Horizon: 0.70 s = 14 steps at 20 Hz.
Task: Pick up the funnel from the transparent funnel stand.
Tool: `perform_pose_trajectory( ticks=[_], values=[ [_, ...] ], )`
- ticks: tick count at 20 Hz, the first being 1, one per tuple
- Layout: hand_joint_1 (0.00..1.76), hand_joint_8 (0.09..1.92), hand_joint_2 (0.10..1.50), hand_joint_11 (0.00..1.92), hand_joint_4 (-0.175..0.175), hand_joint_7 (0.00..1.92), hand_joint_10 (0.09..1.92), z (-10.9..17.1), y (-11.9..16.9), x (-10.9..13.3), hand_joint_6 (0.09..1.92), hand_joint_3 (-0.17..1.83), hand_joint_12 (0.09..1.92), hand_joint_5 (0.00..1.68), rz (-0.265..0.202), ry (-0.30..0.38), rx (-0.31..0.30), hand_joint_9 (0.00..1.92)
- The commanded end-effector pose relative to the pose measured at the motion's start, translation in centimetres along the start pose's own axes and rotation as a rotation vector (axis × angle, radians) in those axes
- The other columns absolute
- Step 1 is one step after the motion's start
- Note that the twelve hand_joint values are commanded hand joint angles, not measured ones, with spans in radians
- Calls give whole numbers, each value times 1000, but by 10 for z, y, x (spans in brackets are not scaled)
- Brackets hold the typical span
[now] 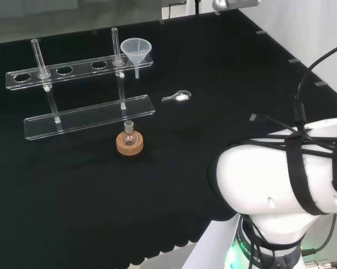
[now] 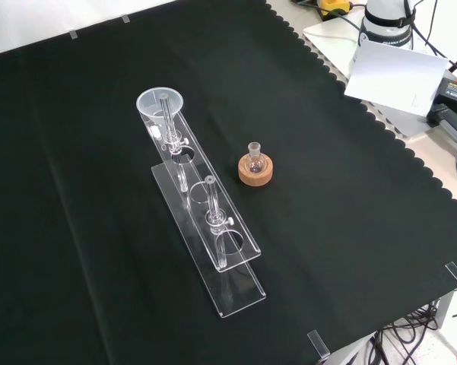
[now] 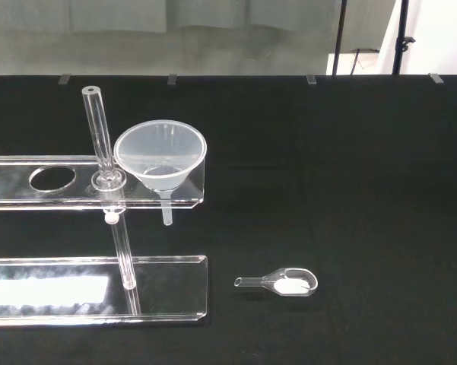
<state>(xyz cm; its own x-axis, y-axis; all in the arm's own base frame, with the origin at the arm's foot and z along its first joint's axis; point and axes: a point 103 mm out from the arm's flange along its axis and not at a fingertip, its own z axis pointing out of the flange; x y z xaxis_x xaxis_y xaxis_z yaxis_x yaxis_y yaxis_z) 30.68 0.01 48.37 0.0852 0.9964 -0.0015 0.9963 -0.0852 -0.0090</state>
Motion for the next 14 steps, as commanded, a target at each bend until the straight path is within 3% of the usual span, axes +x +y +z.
perform_pose_trajectory(
  ticks=[1,3,14],
  values=[
    [0,313,1050,7,41,0,597,-1,0,1,185,620,1270,109,0,-7,-10,79],
    [0,295,1097,1,41,0,594,-1,-1,0,90,528,1287,147,3,-4,-11,77],
    [0,294,1118,0,40,0,593,3,9,12,87,485,1291,169,31,-11,-5,80]
  ],
)
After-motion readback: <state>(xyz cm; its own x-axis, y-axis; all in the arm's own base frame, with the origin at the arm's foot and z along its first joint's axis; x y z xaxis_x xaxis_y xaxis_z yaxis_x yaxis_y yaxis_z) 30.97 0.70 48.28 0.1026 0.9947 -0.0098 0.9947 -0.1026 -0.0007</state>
